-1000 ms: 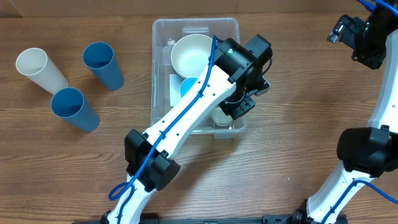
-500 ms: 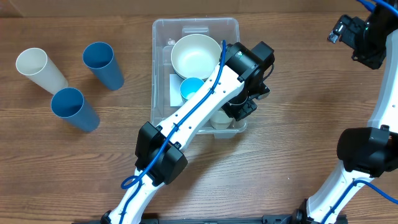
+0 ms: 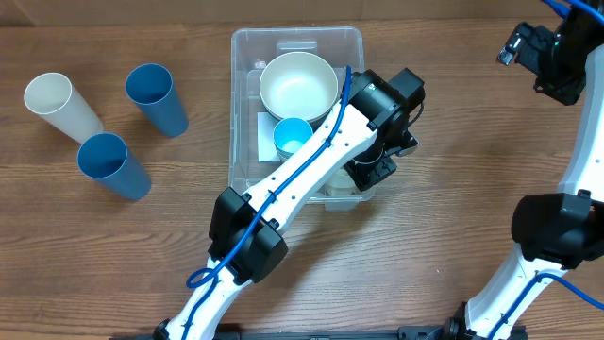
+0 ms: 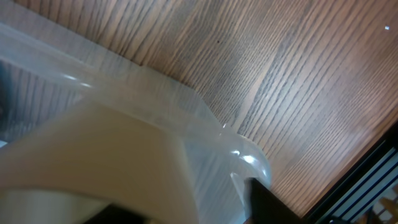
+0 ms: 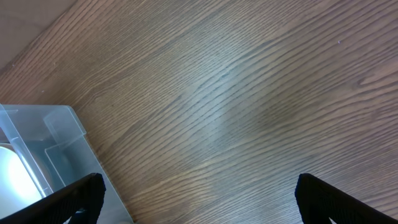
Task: Pack container
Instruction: 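Lower the tall cream cup into the bin's right side, then open the left gripper and withdraw it left toward the teal cups, then grasp the dark-teal tall cup with the left gripper, then carry the teal cup into the bin's lower left and lower it, then release the teal cup and move the left gripper back left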
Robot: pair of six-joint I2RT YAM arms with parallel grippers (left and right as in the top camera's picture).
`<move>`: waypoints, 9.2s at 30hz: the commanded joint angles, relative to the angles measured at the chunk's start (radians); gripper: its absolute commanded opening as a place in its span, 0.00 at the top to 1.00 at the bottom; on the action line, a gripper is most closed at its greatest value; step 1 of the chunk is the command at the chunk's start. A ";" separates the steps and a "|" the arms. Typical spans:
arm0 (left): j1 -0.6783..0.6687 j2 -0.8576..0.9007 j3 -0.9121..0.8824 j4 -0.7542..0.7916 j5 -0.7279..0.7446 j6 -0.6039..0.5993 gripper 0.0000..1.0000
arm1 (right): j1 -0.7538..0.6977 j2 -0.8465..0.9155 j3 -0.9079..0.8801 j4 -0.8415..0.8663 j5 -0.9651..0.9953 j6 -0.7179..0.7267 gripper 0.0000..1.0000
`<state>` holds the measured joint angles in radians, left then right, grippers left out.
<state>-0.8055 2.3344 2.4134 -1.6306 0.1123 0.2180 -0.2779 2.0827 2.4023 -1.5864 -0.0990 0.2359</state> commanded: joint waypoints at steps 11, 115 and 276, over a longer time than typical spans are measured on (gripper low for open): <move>-0.007 0.014 0.021 0.000 0.011 0.011 0.23 | 0.001 -0.027 0.019 0.006 0.000 0.007 0.00; 0.501 -0.379 0.215 -0.059 -0.048 -0.161 0.96 | 0.001 -0.027 0.019 0.006 0.000 0.007 0.00; 0.967 -0.354 -0.422 0.053 -0.165 -0.333 0.61 | 0.001 -0.027 0.019 0.006 0.000 0.006 0.00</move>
<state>0.1604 2.0033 1.9957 -1.5829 -0.0013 -0.1154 -0.2779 2.0827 2.4023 -1.5864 -0.1001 0.2356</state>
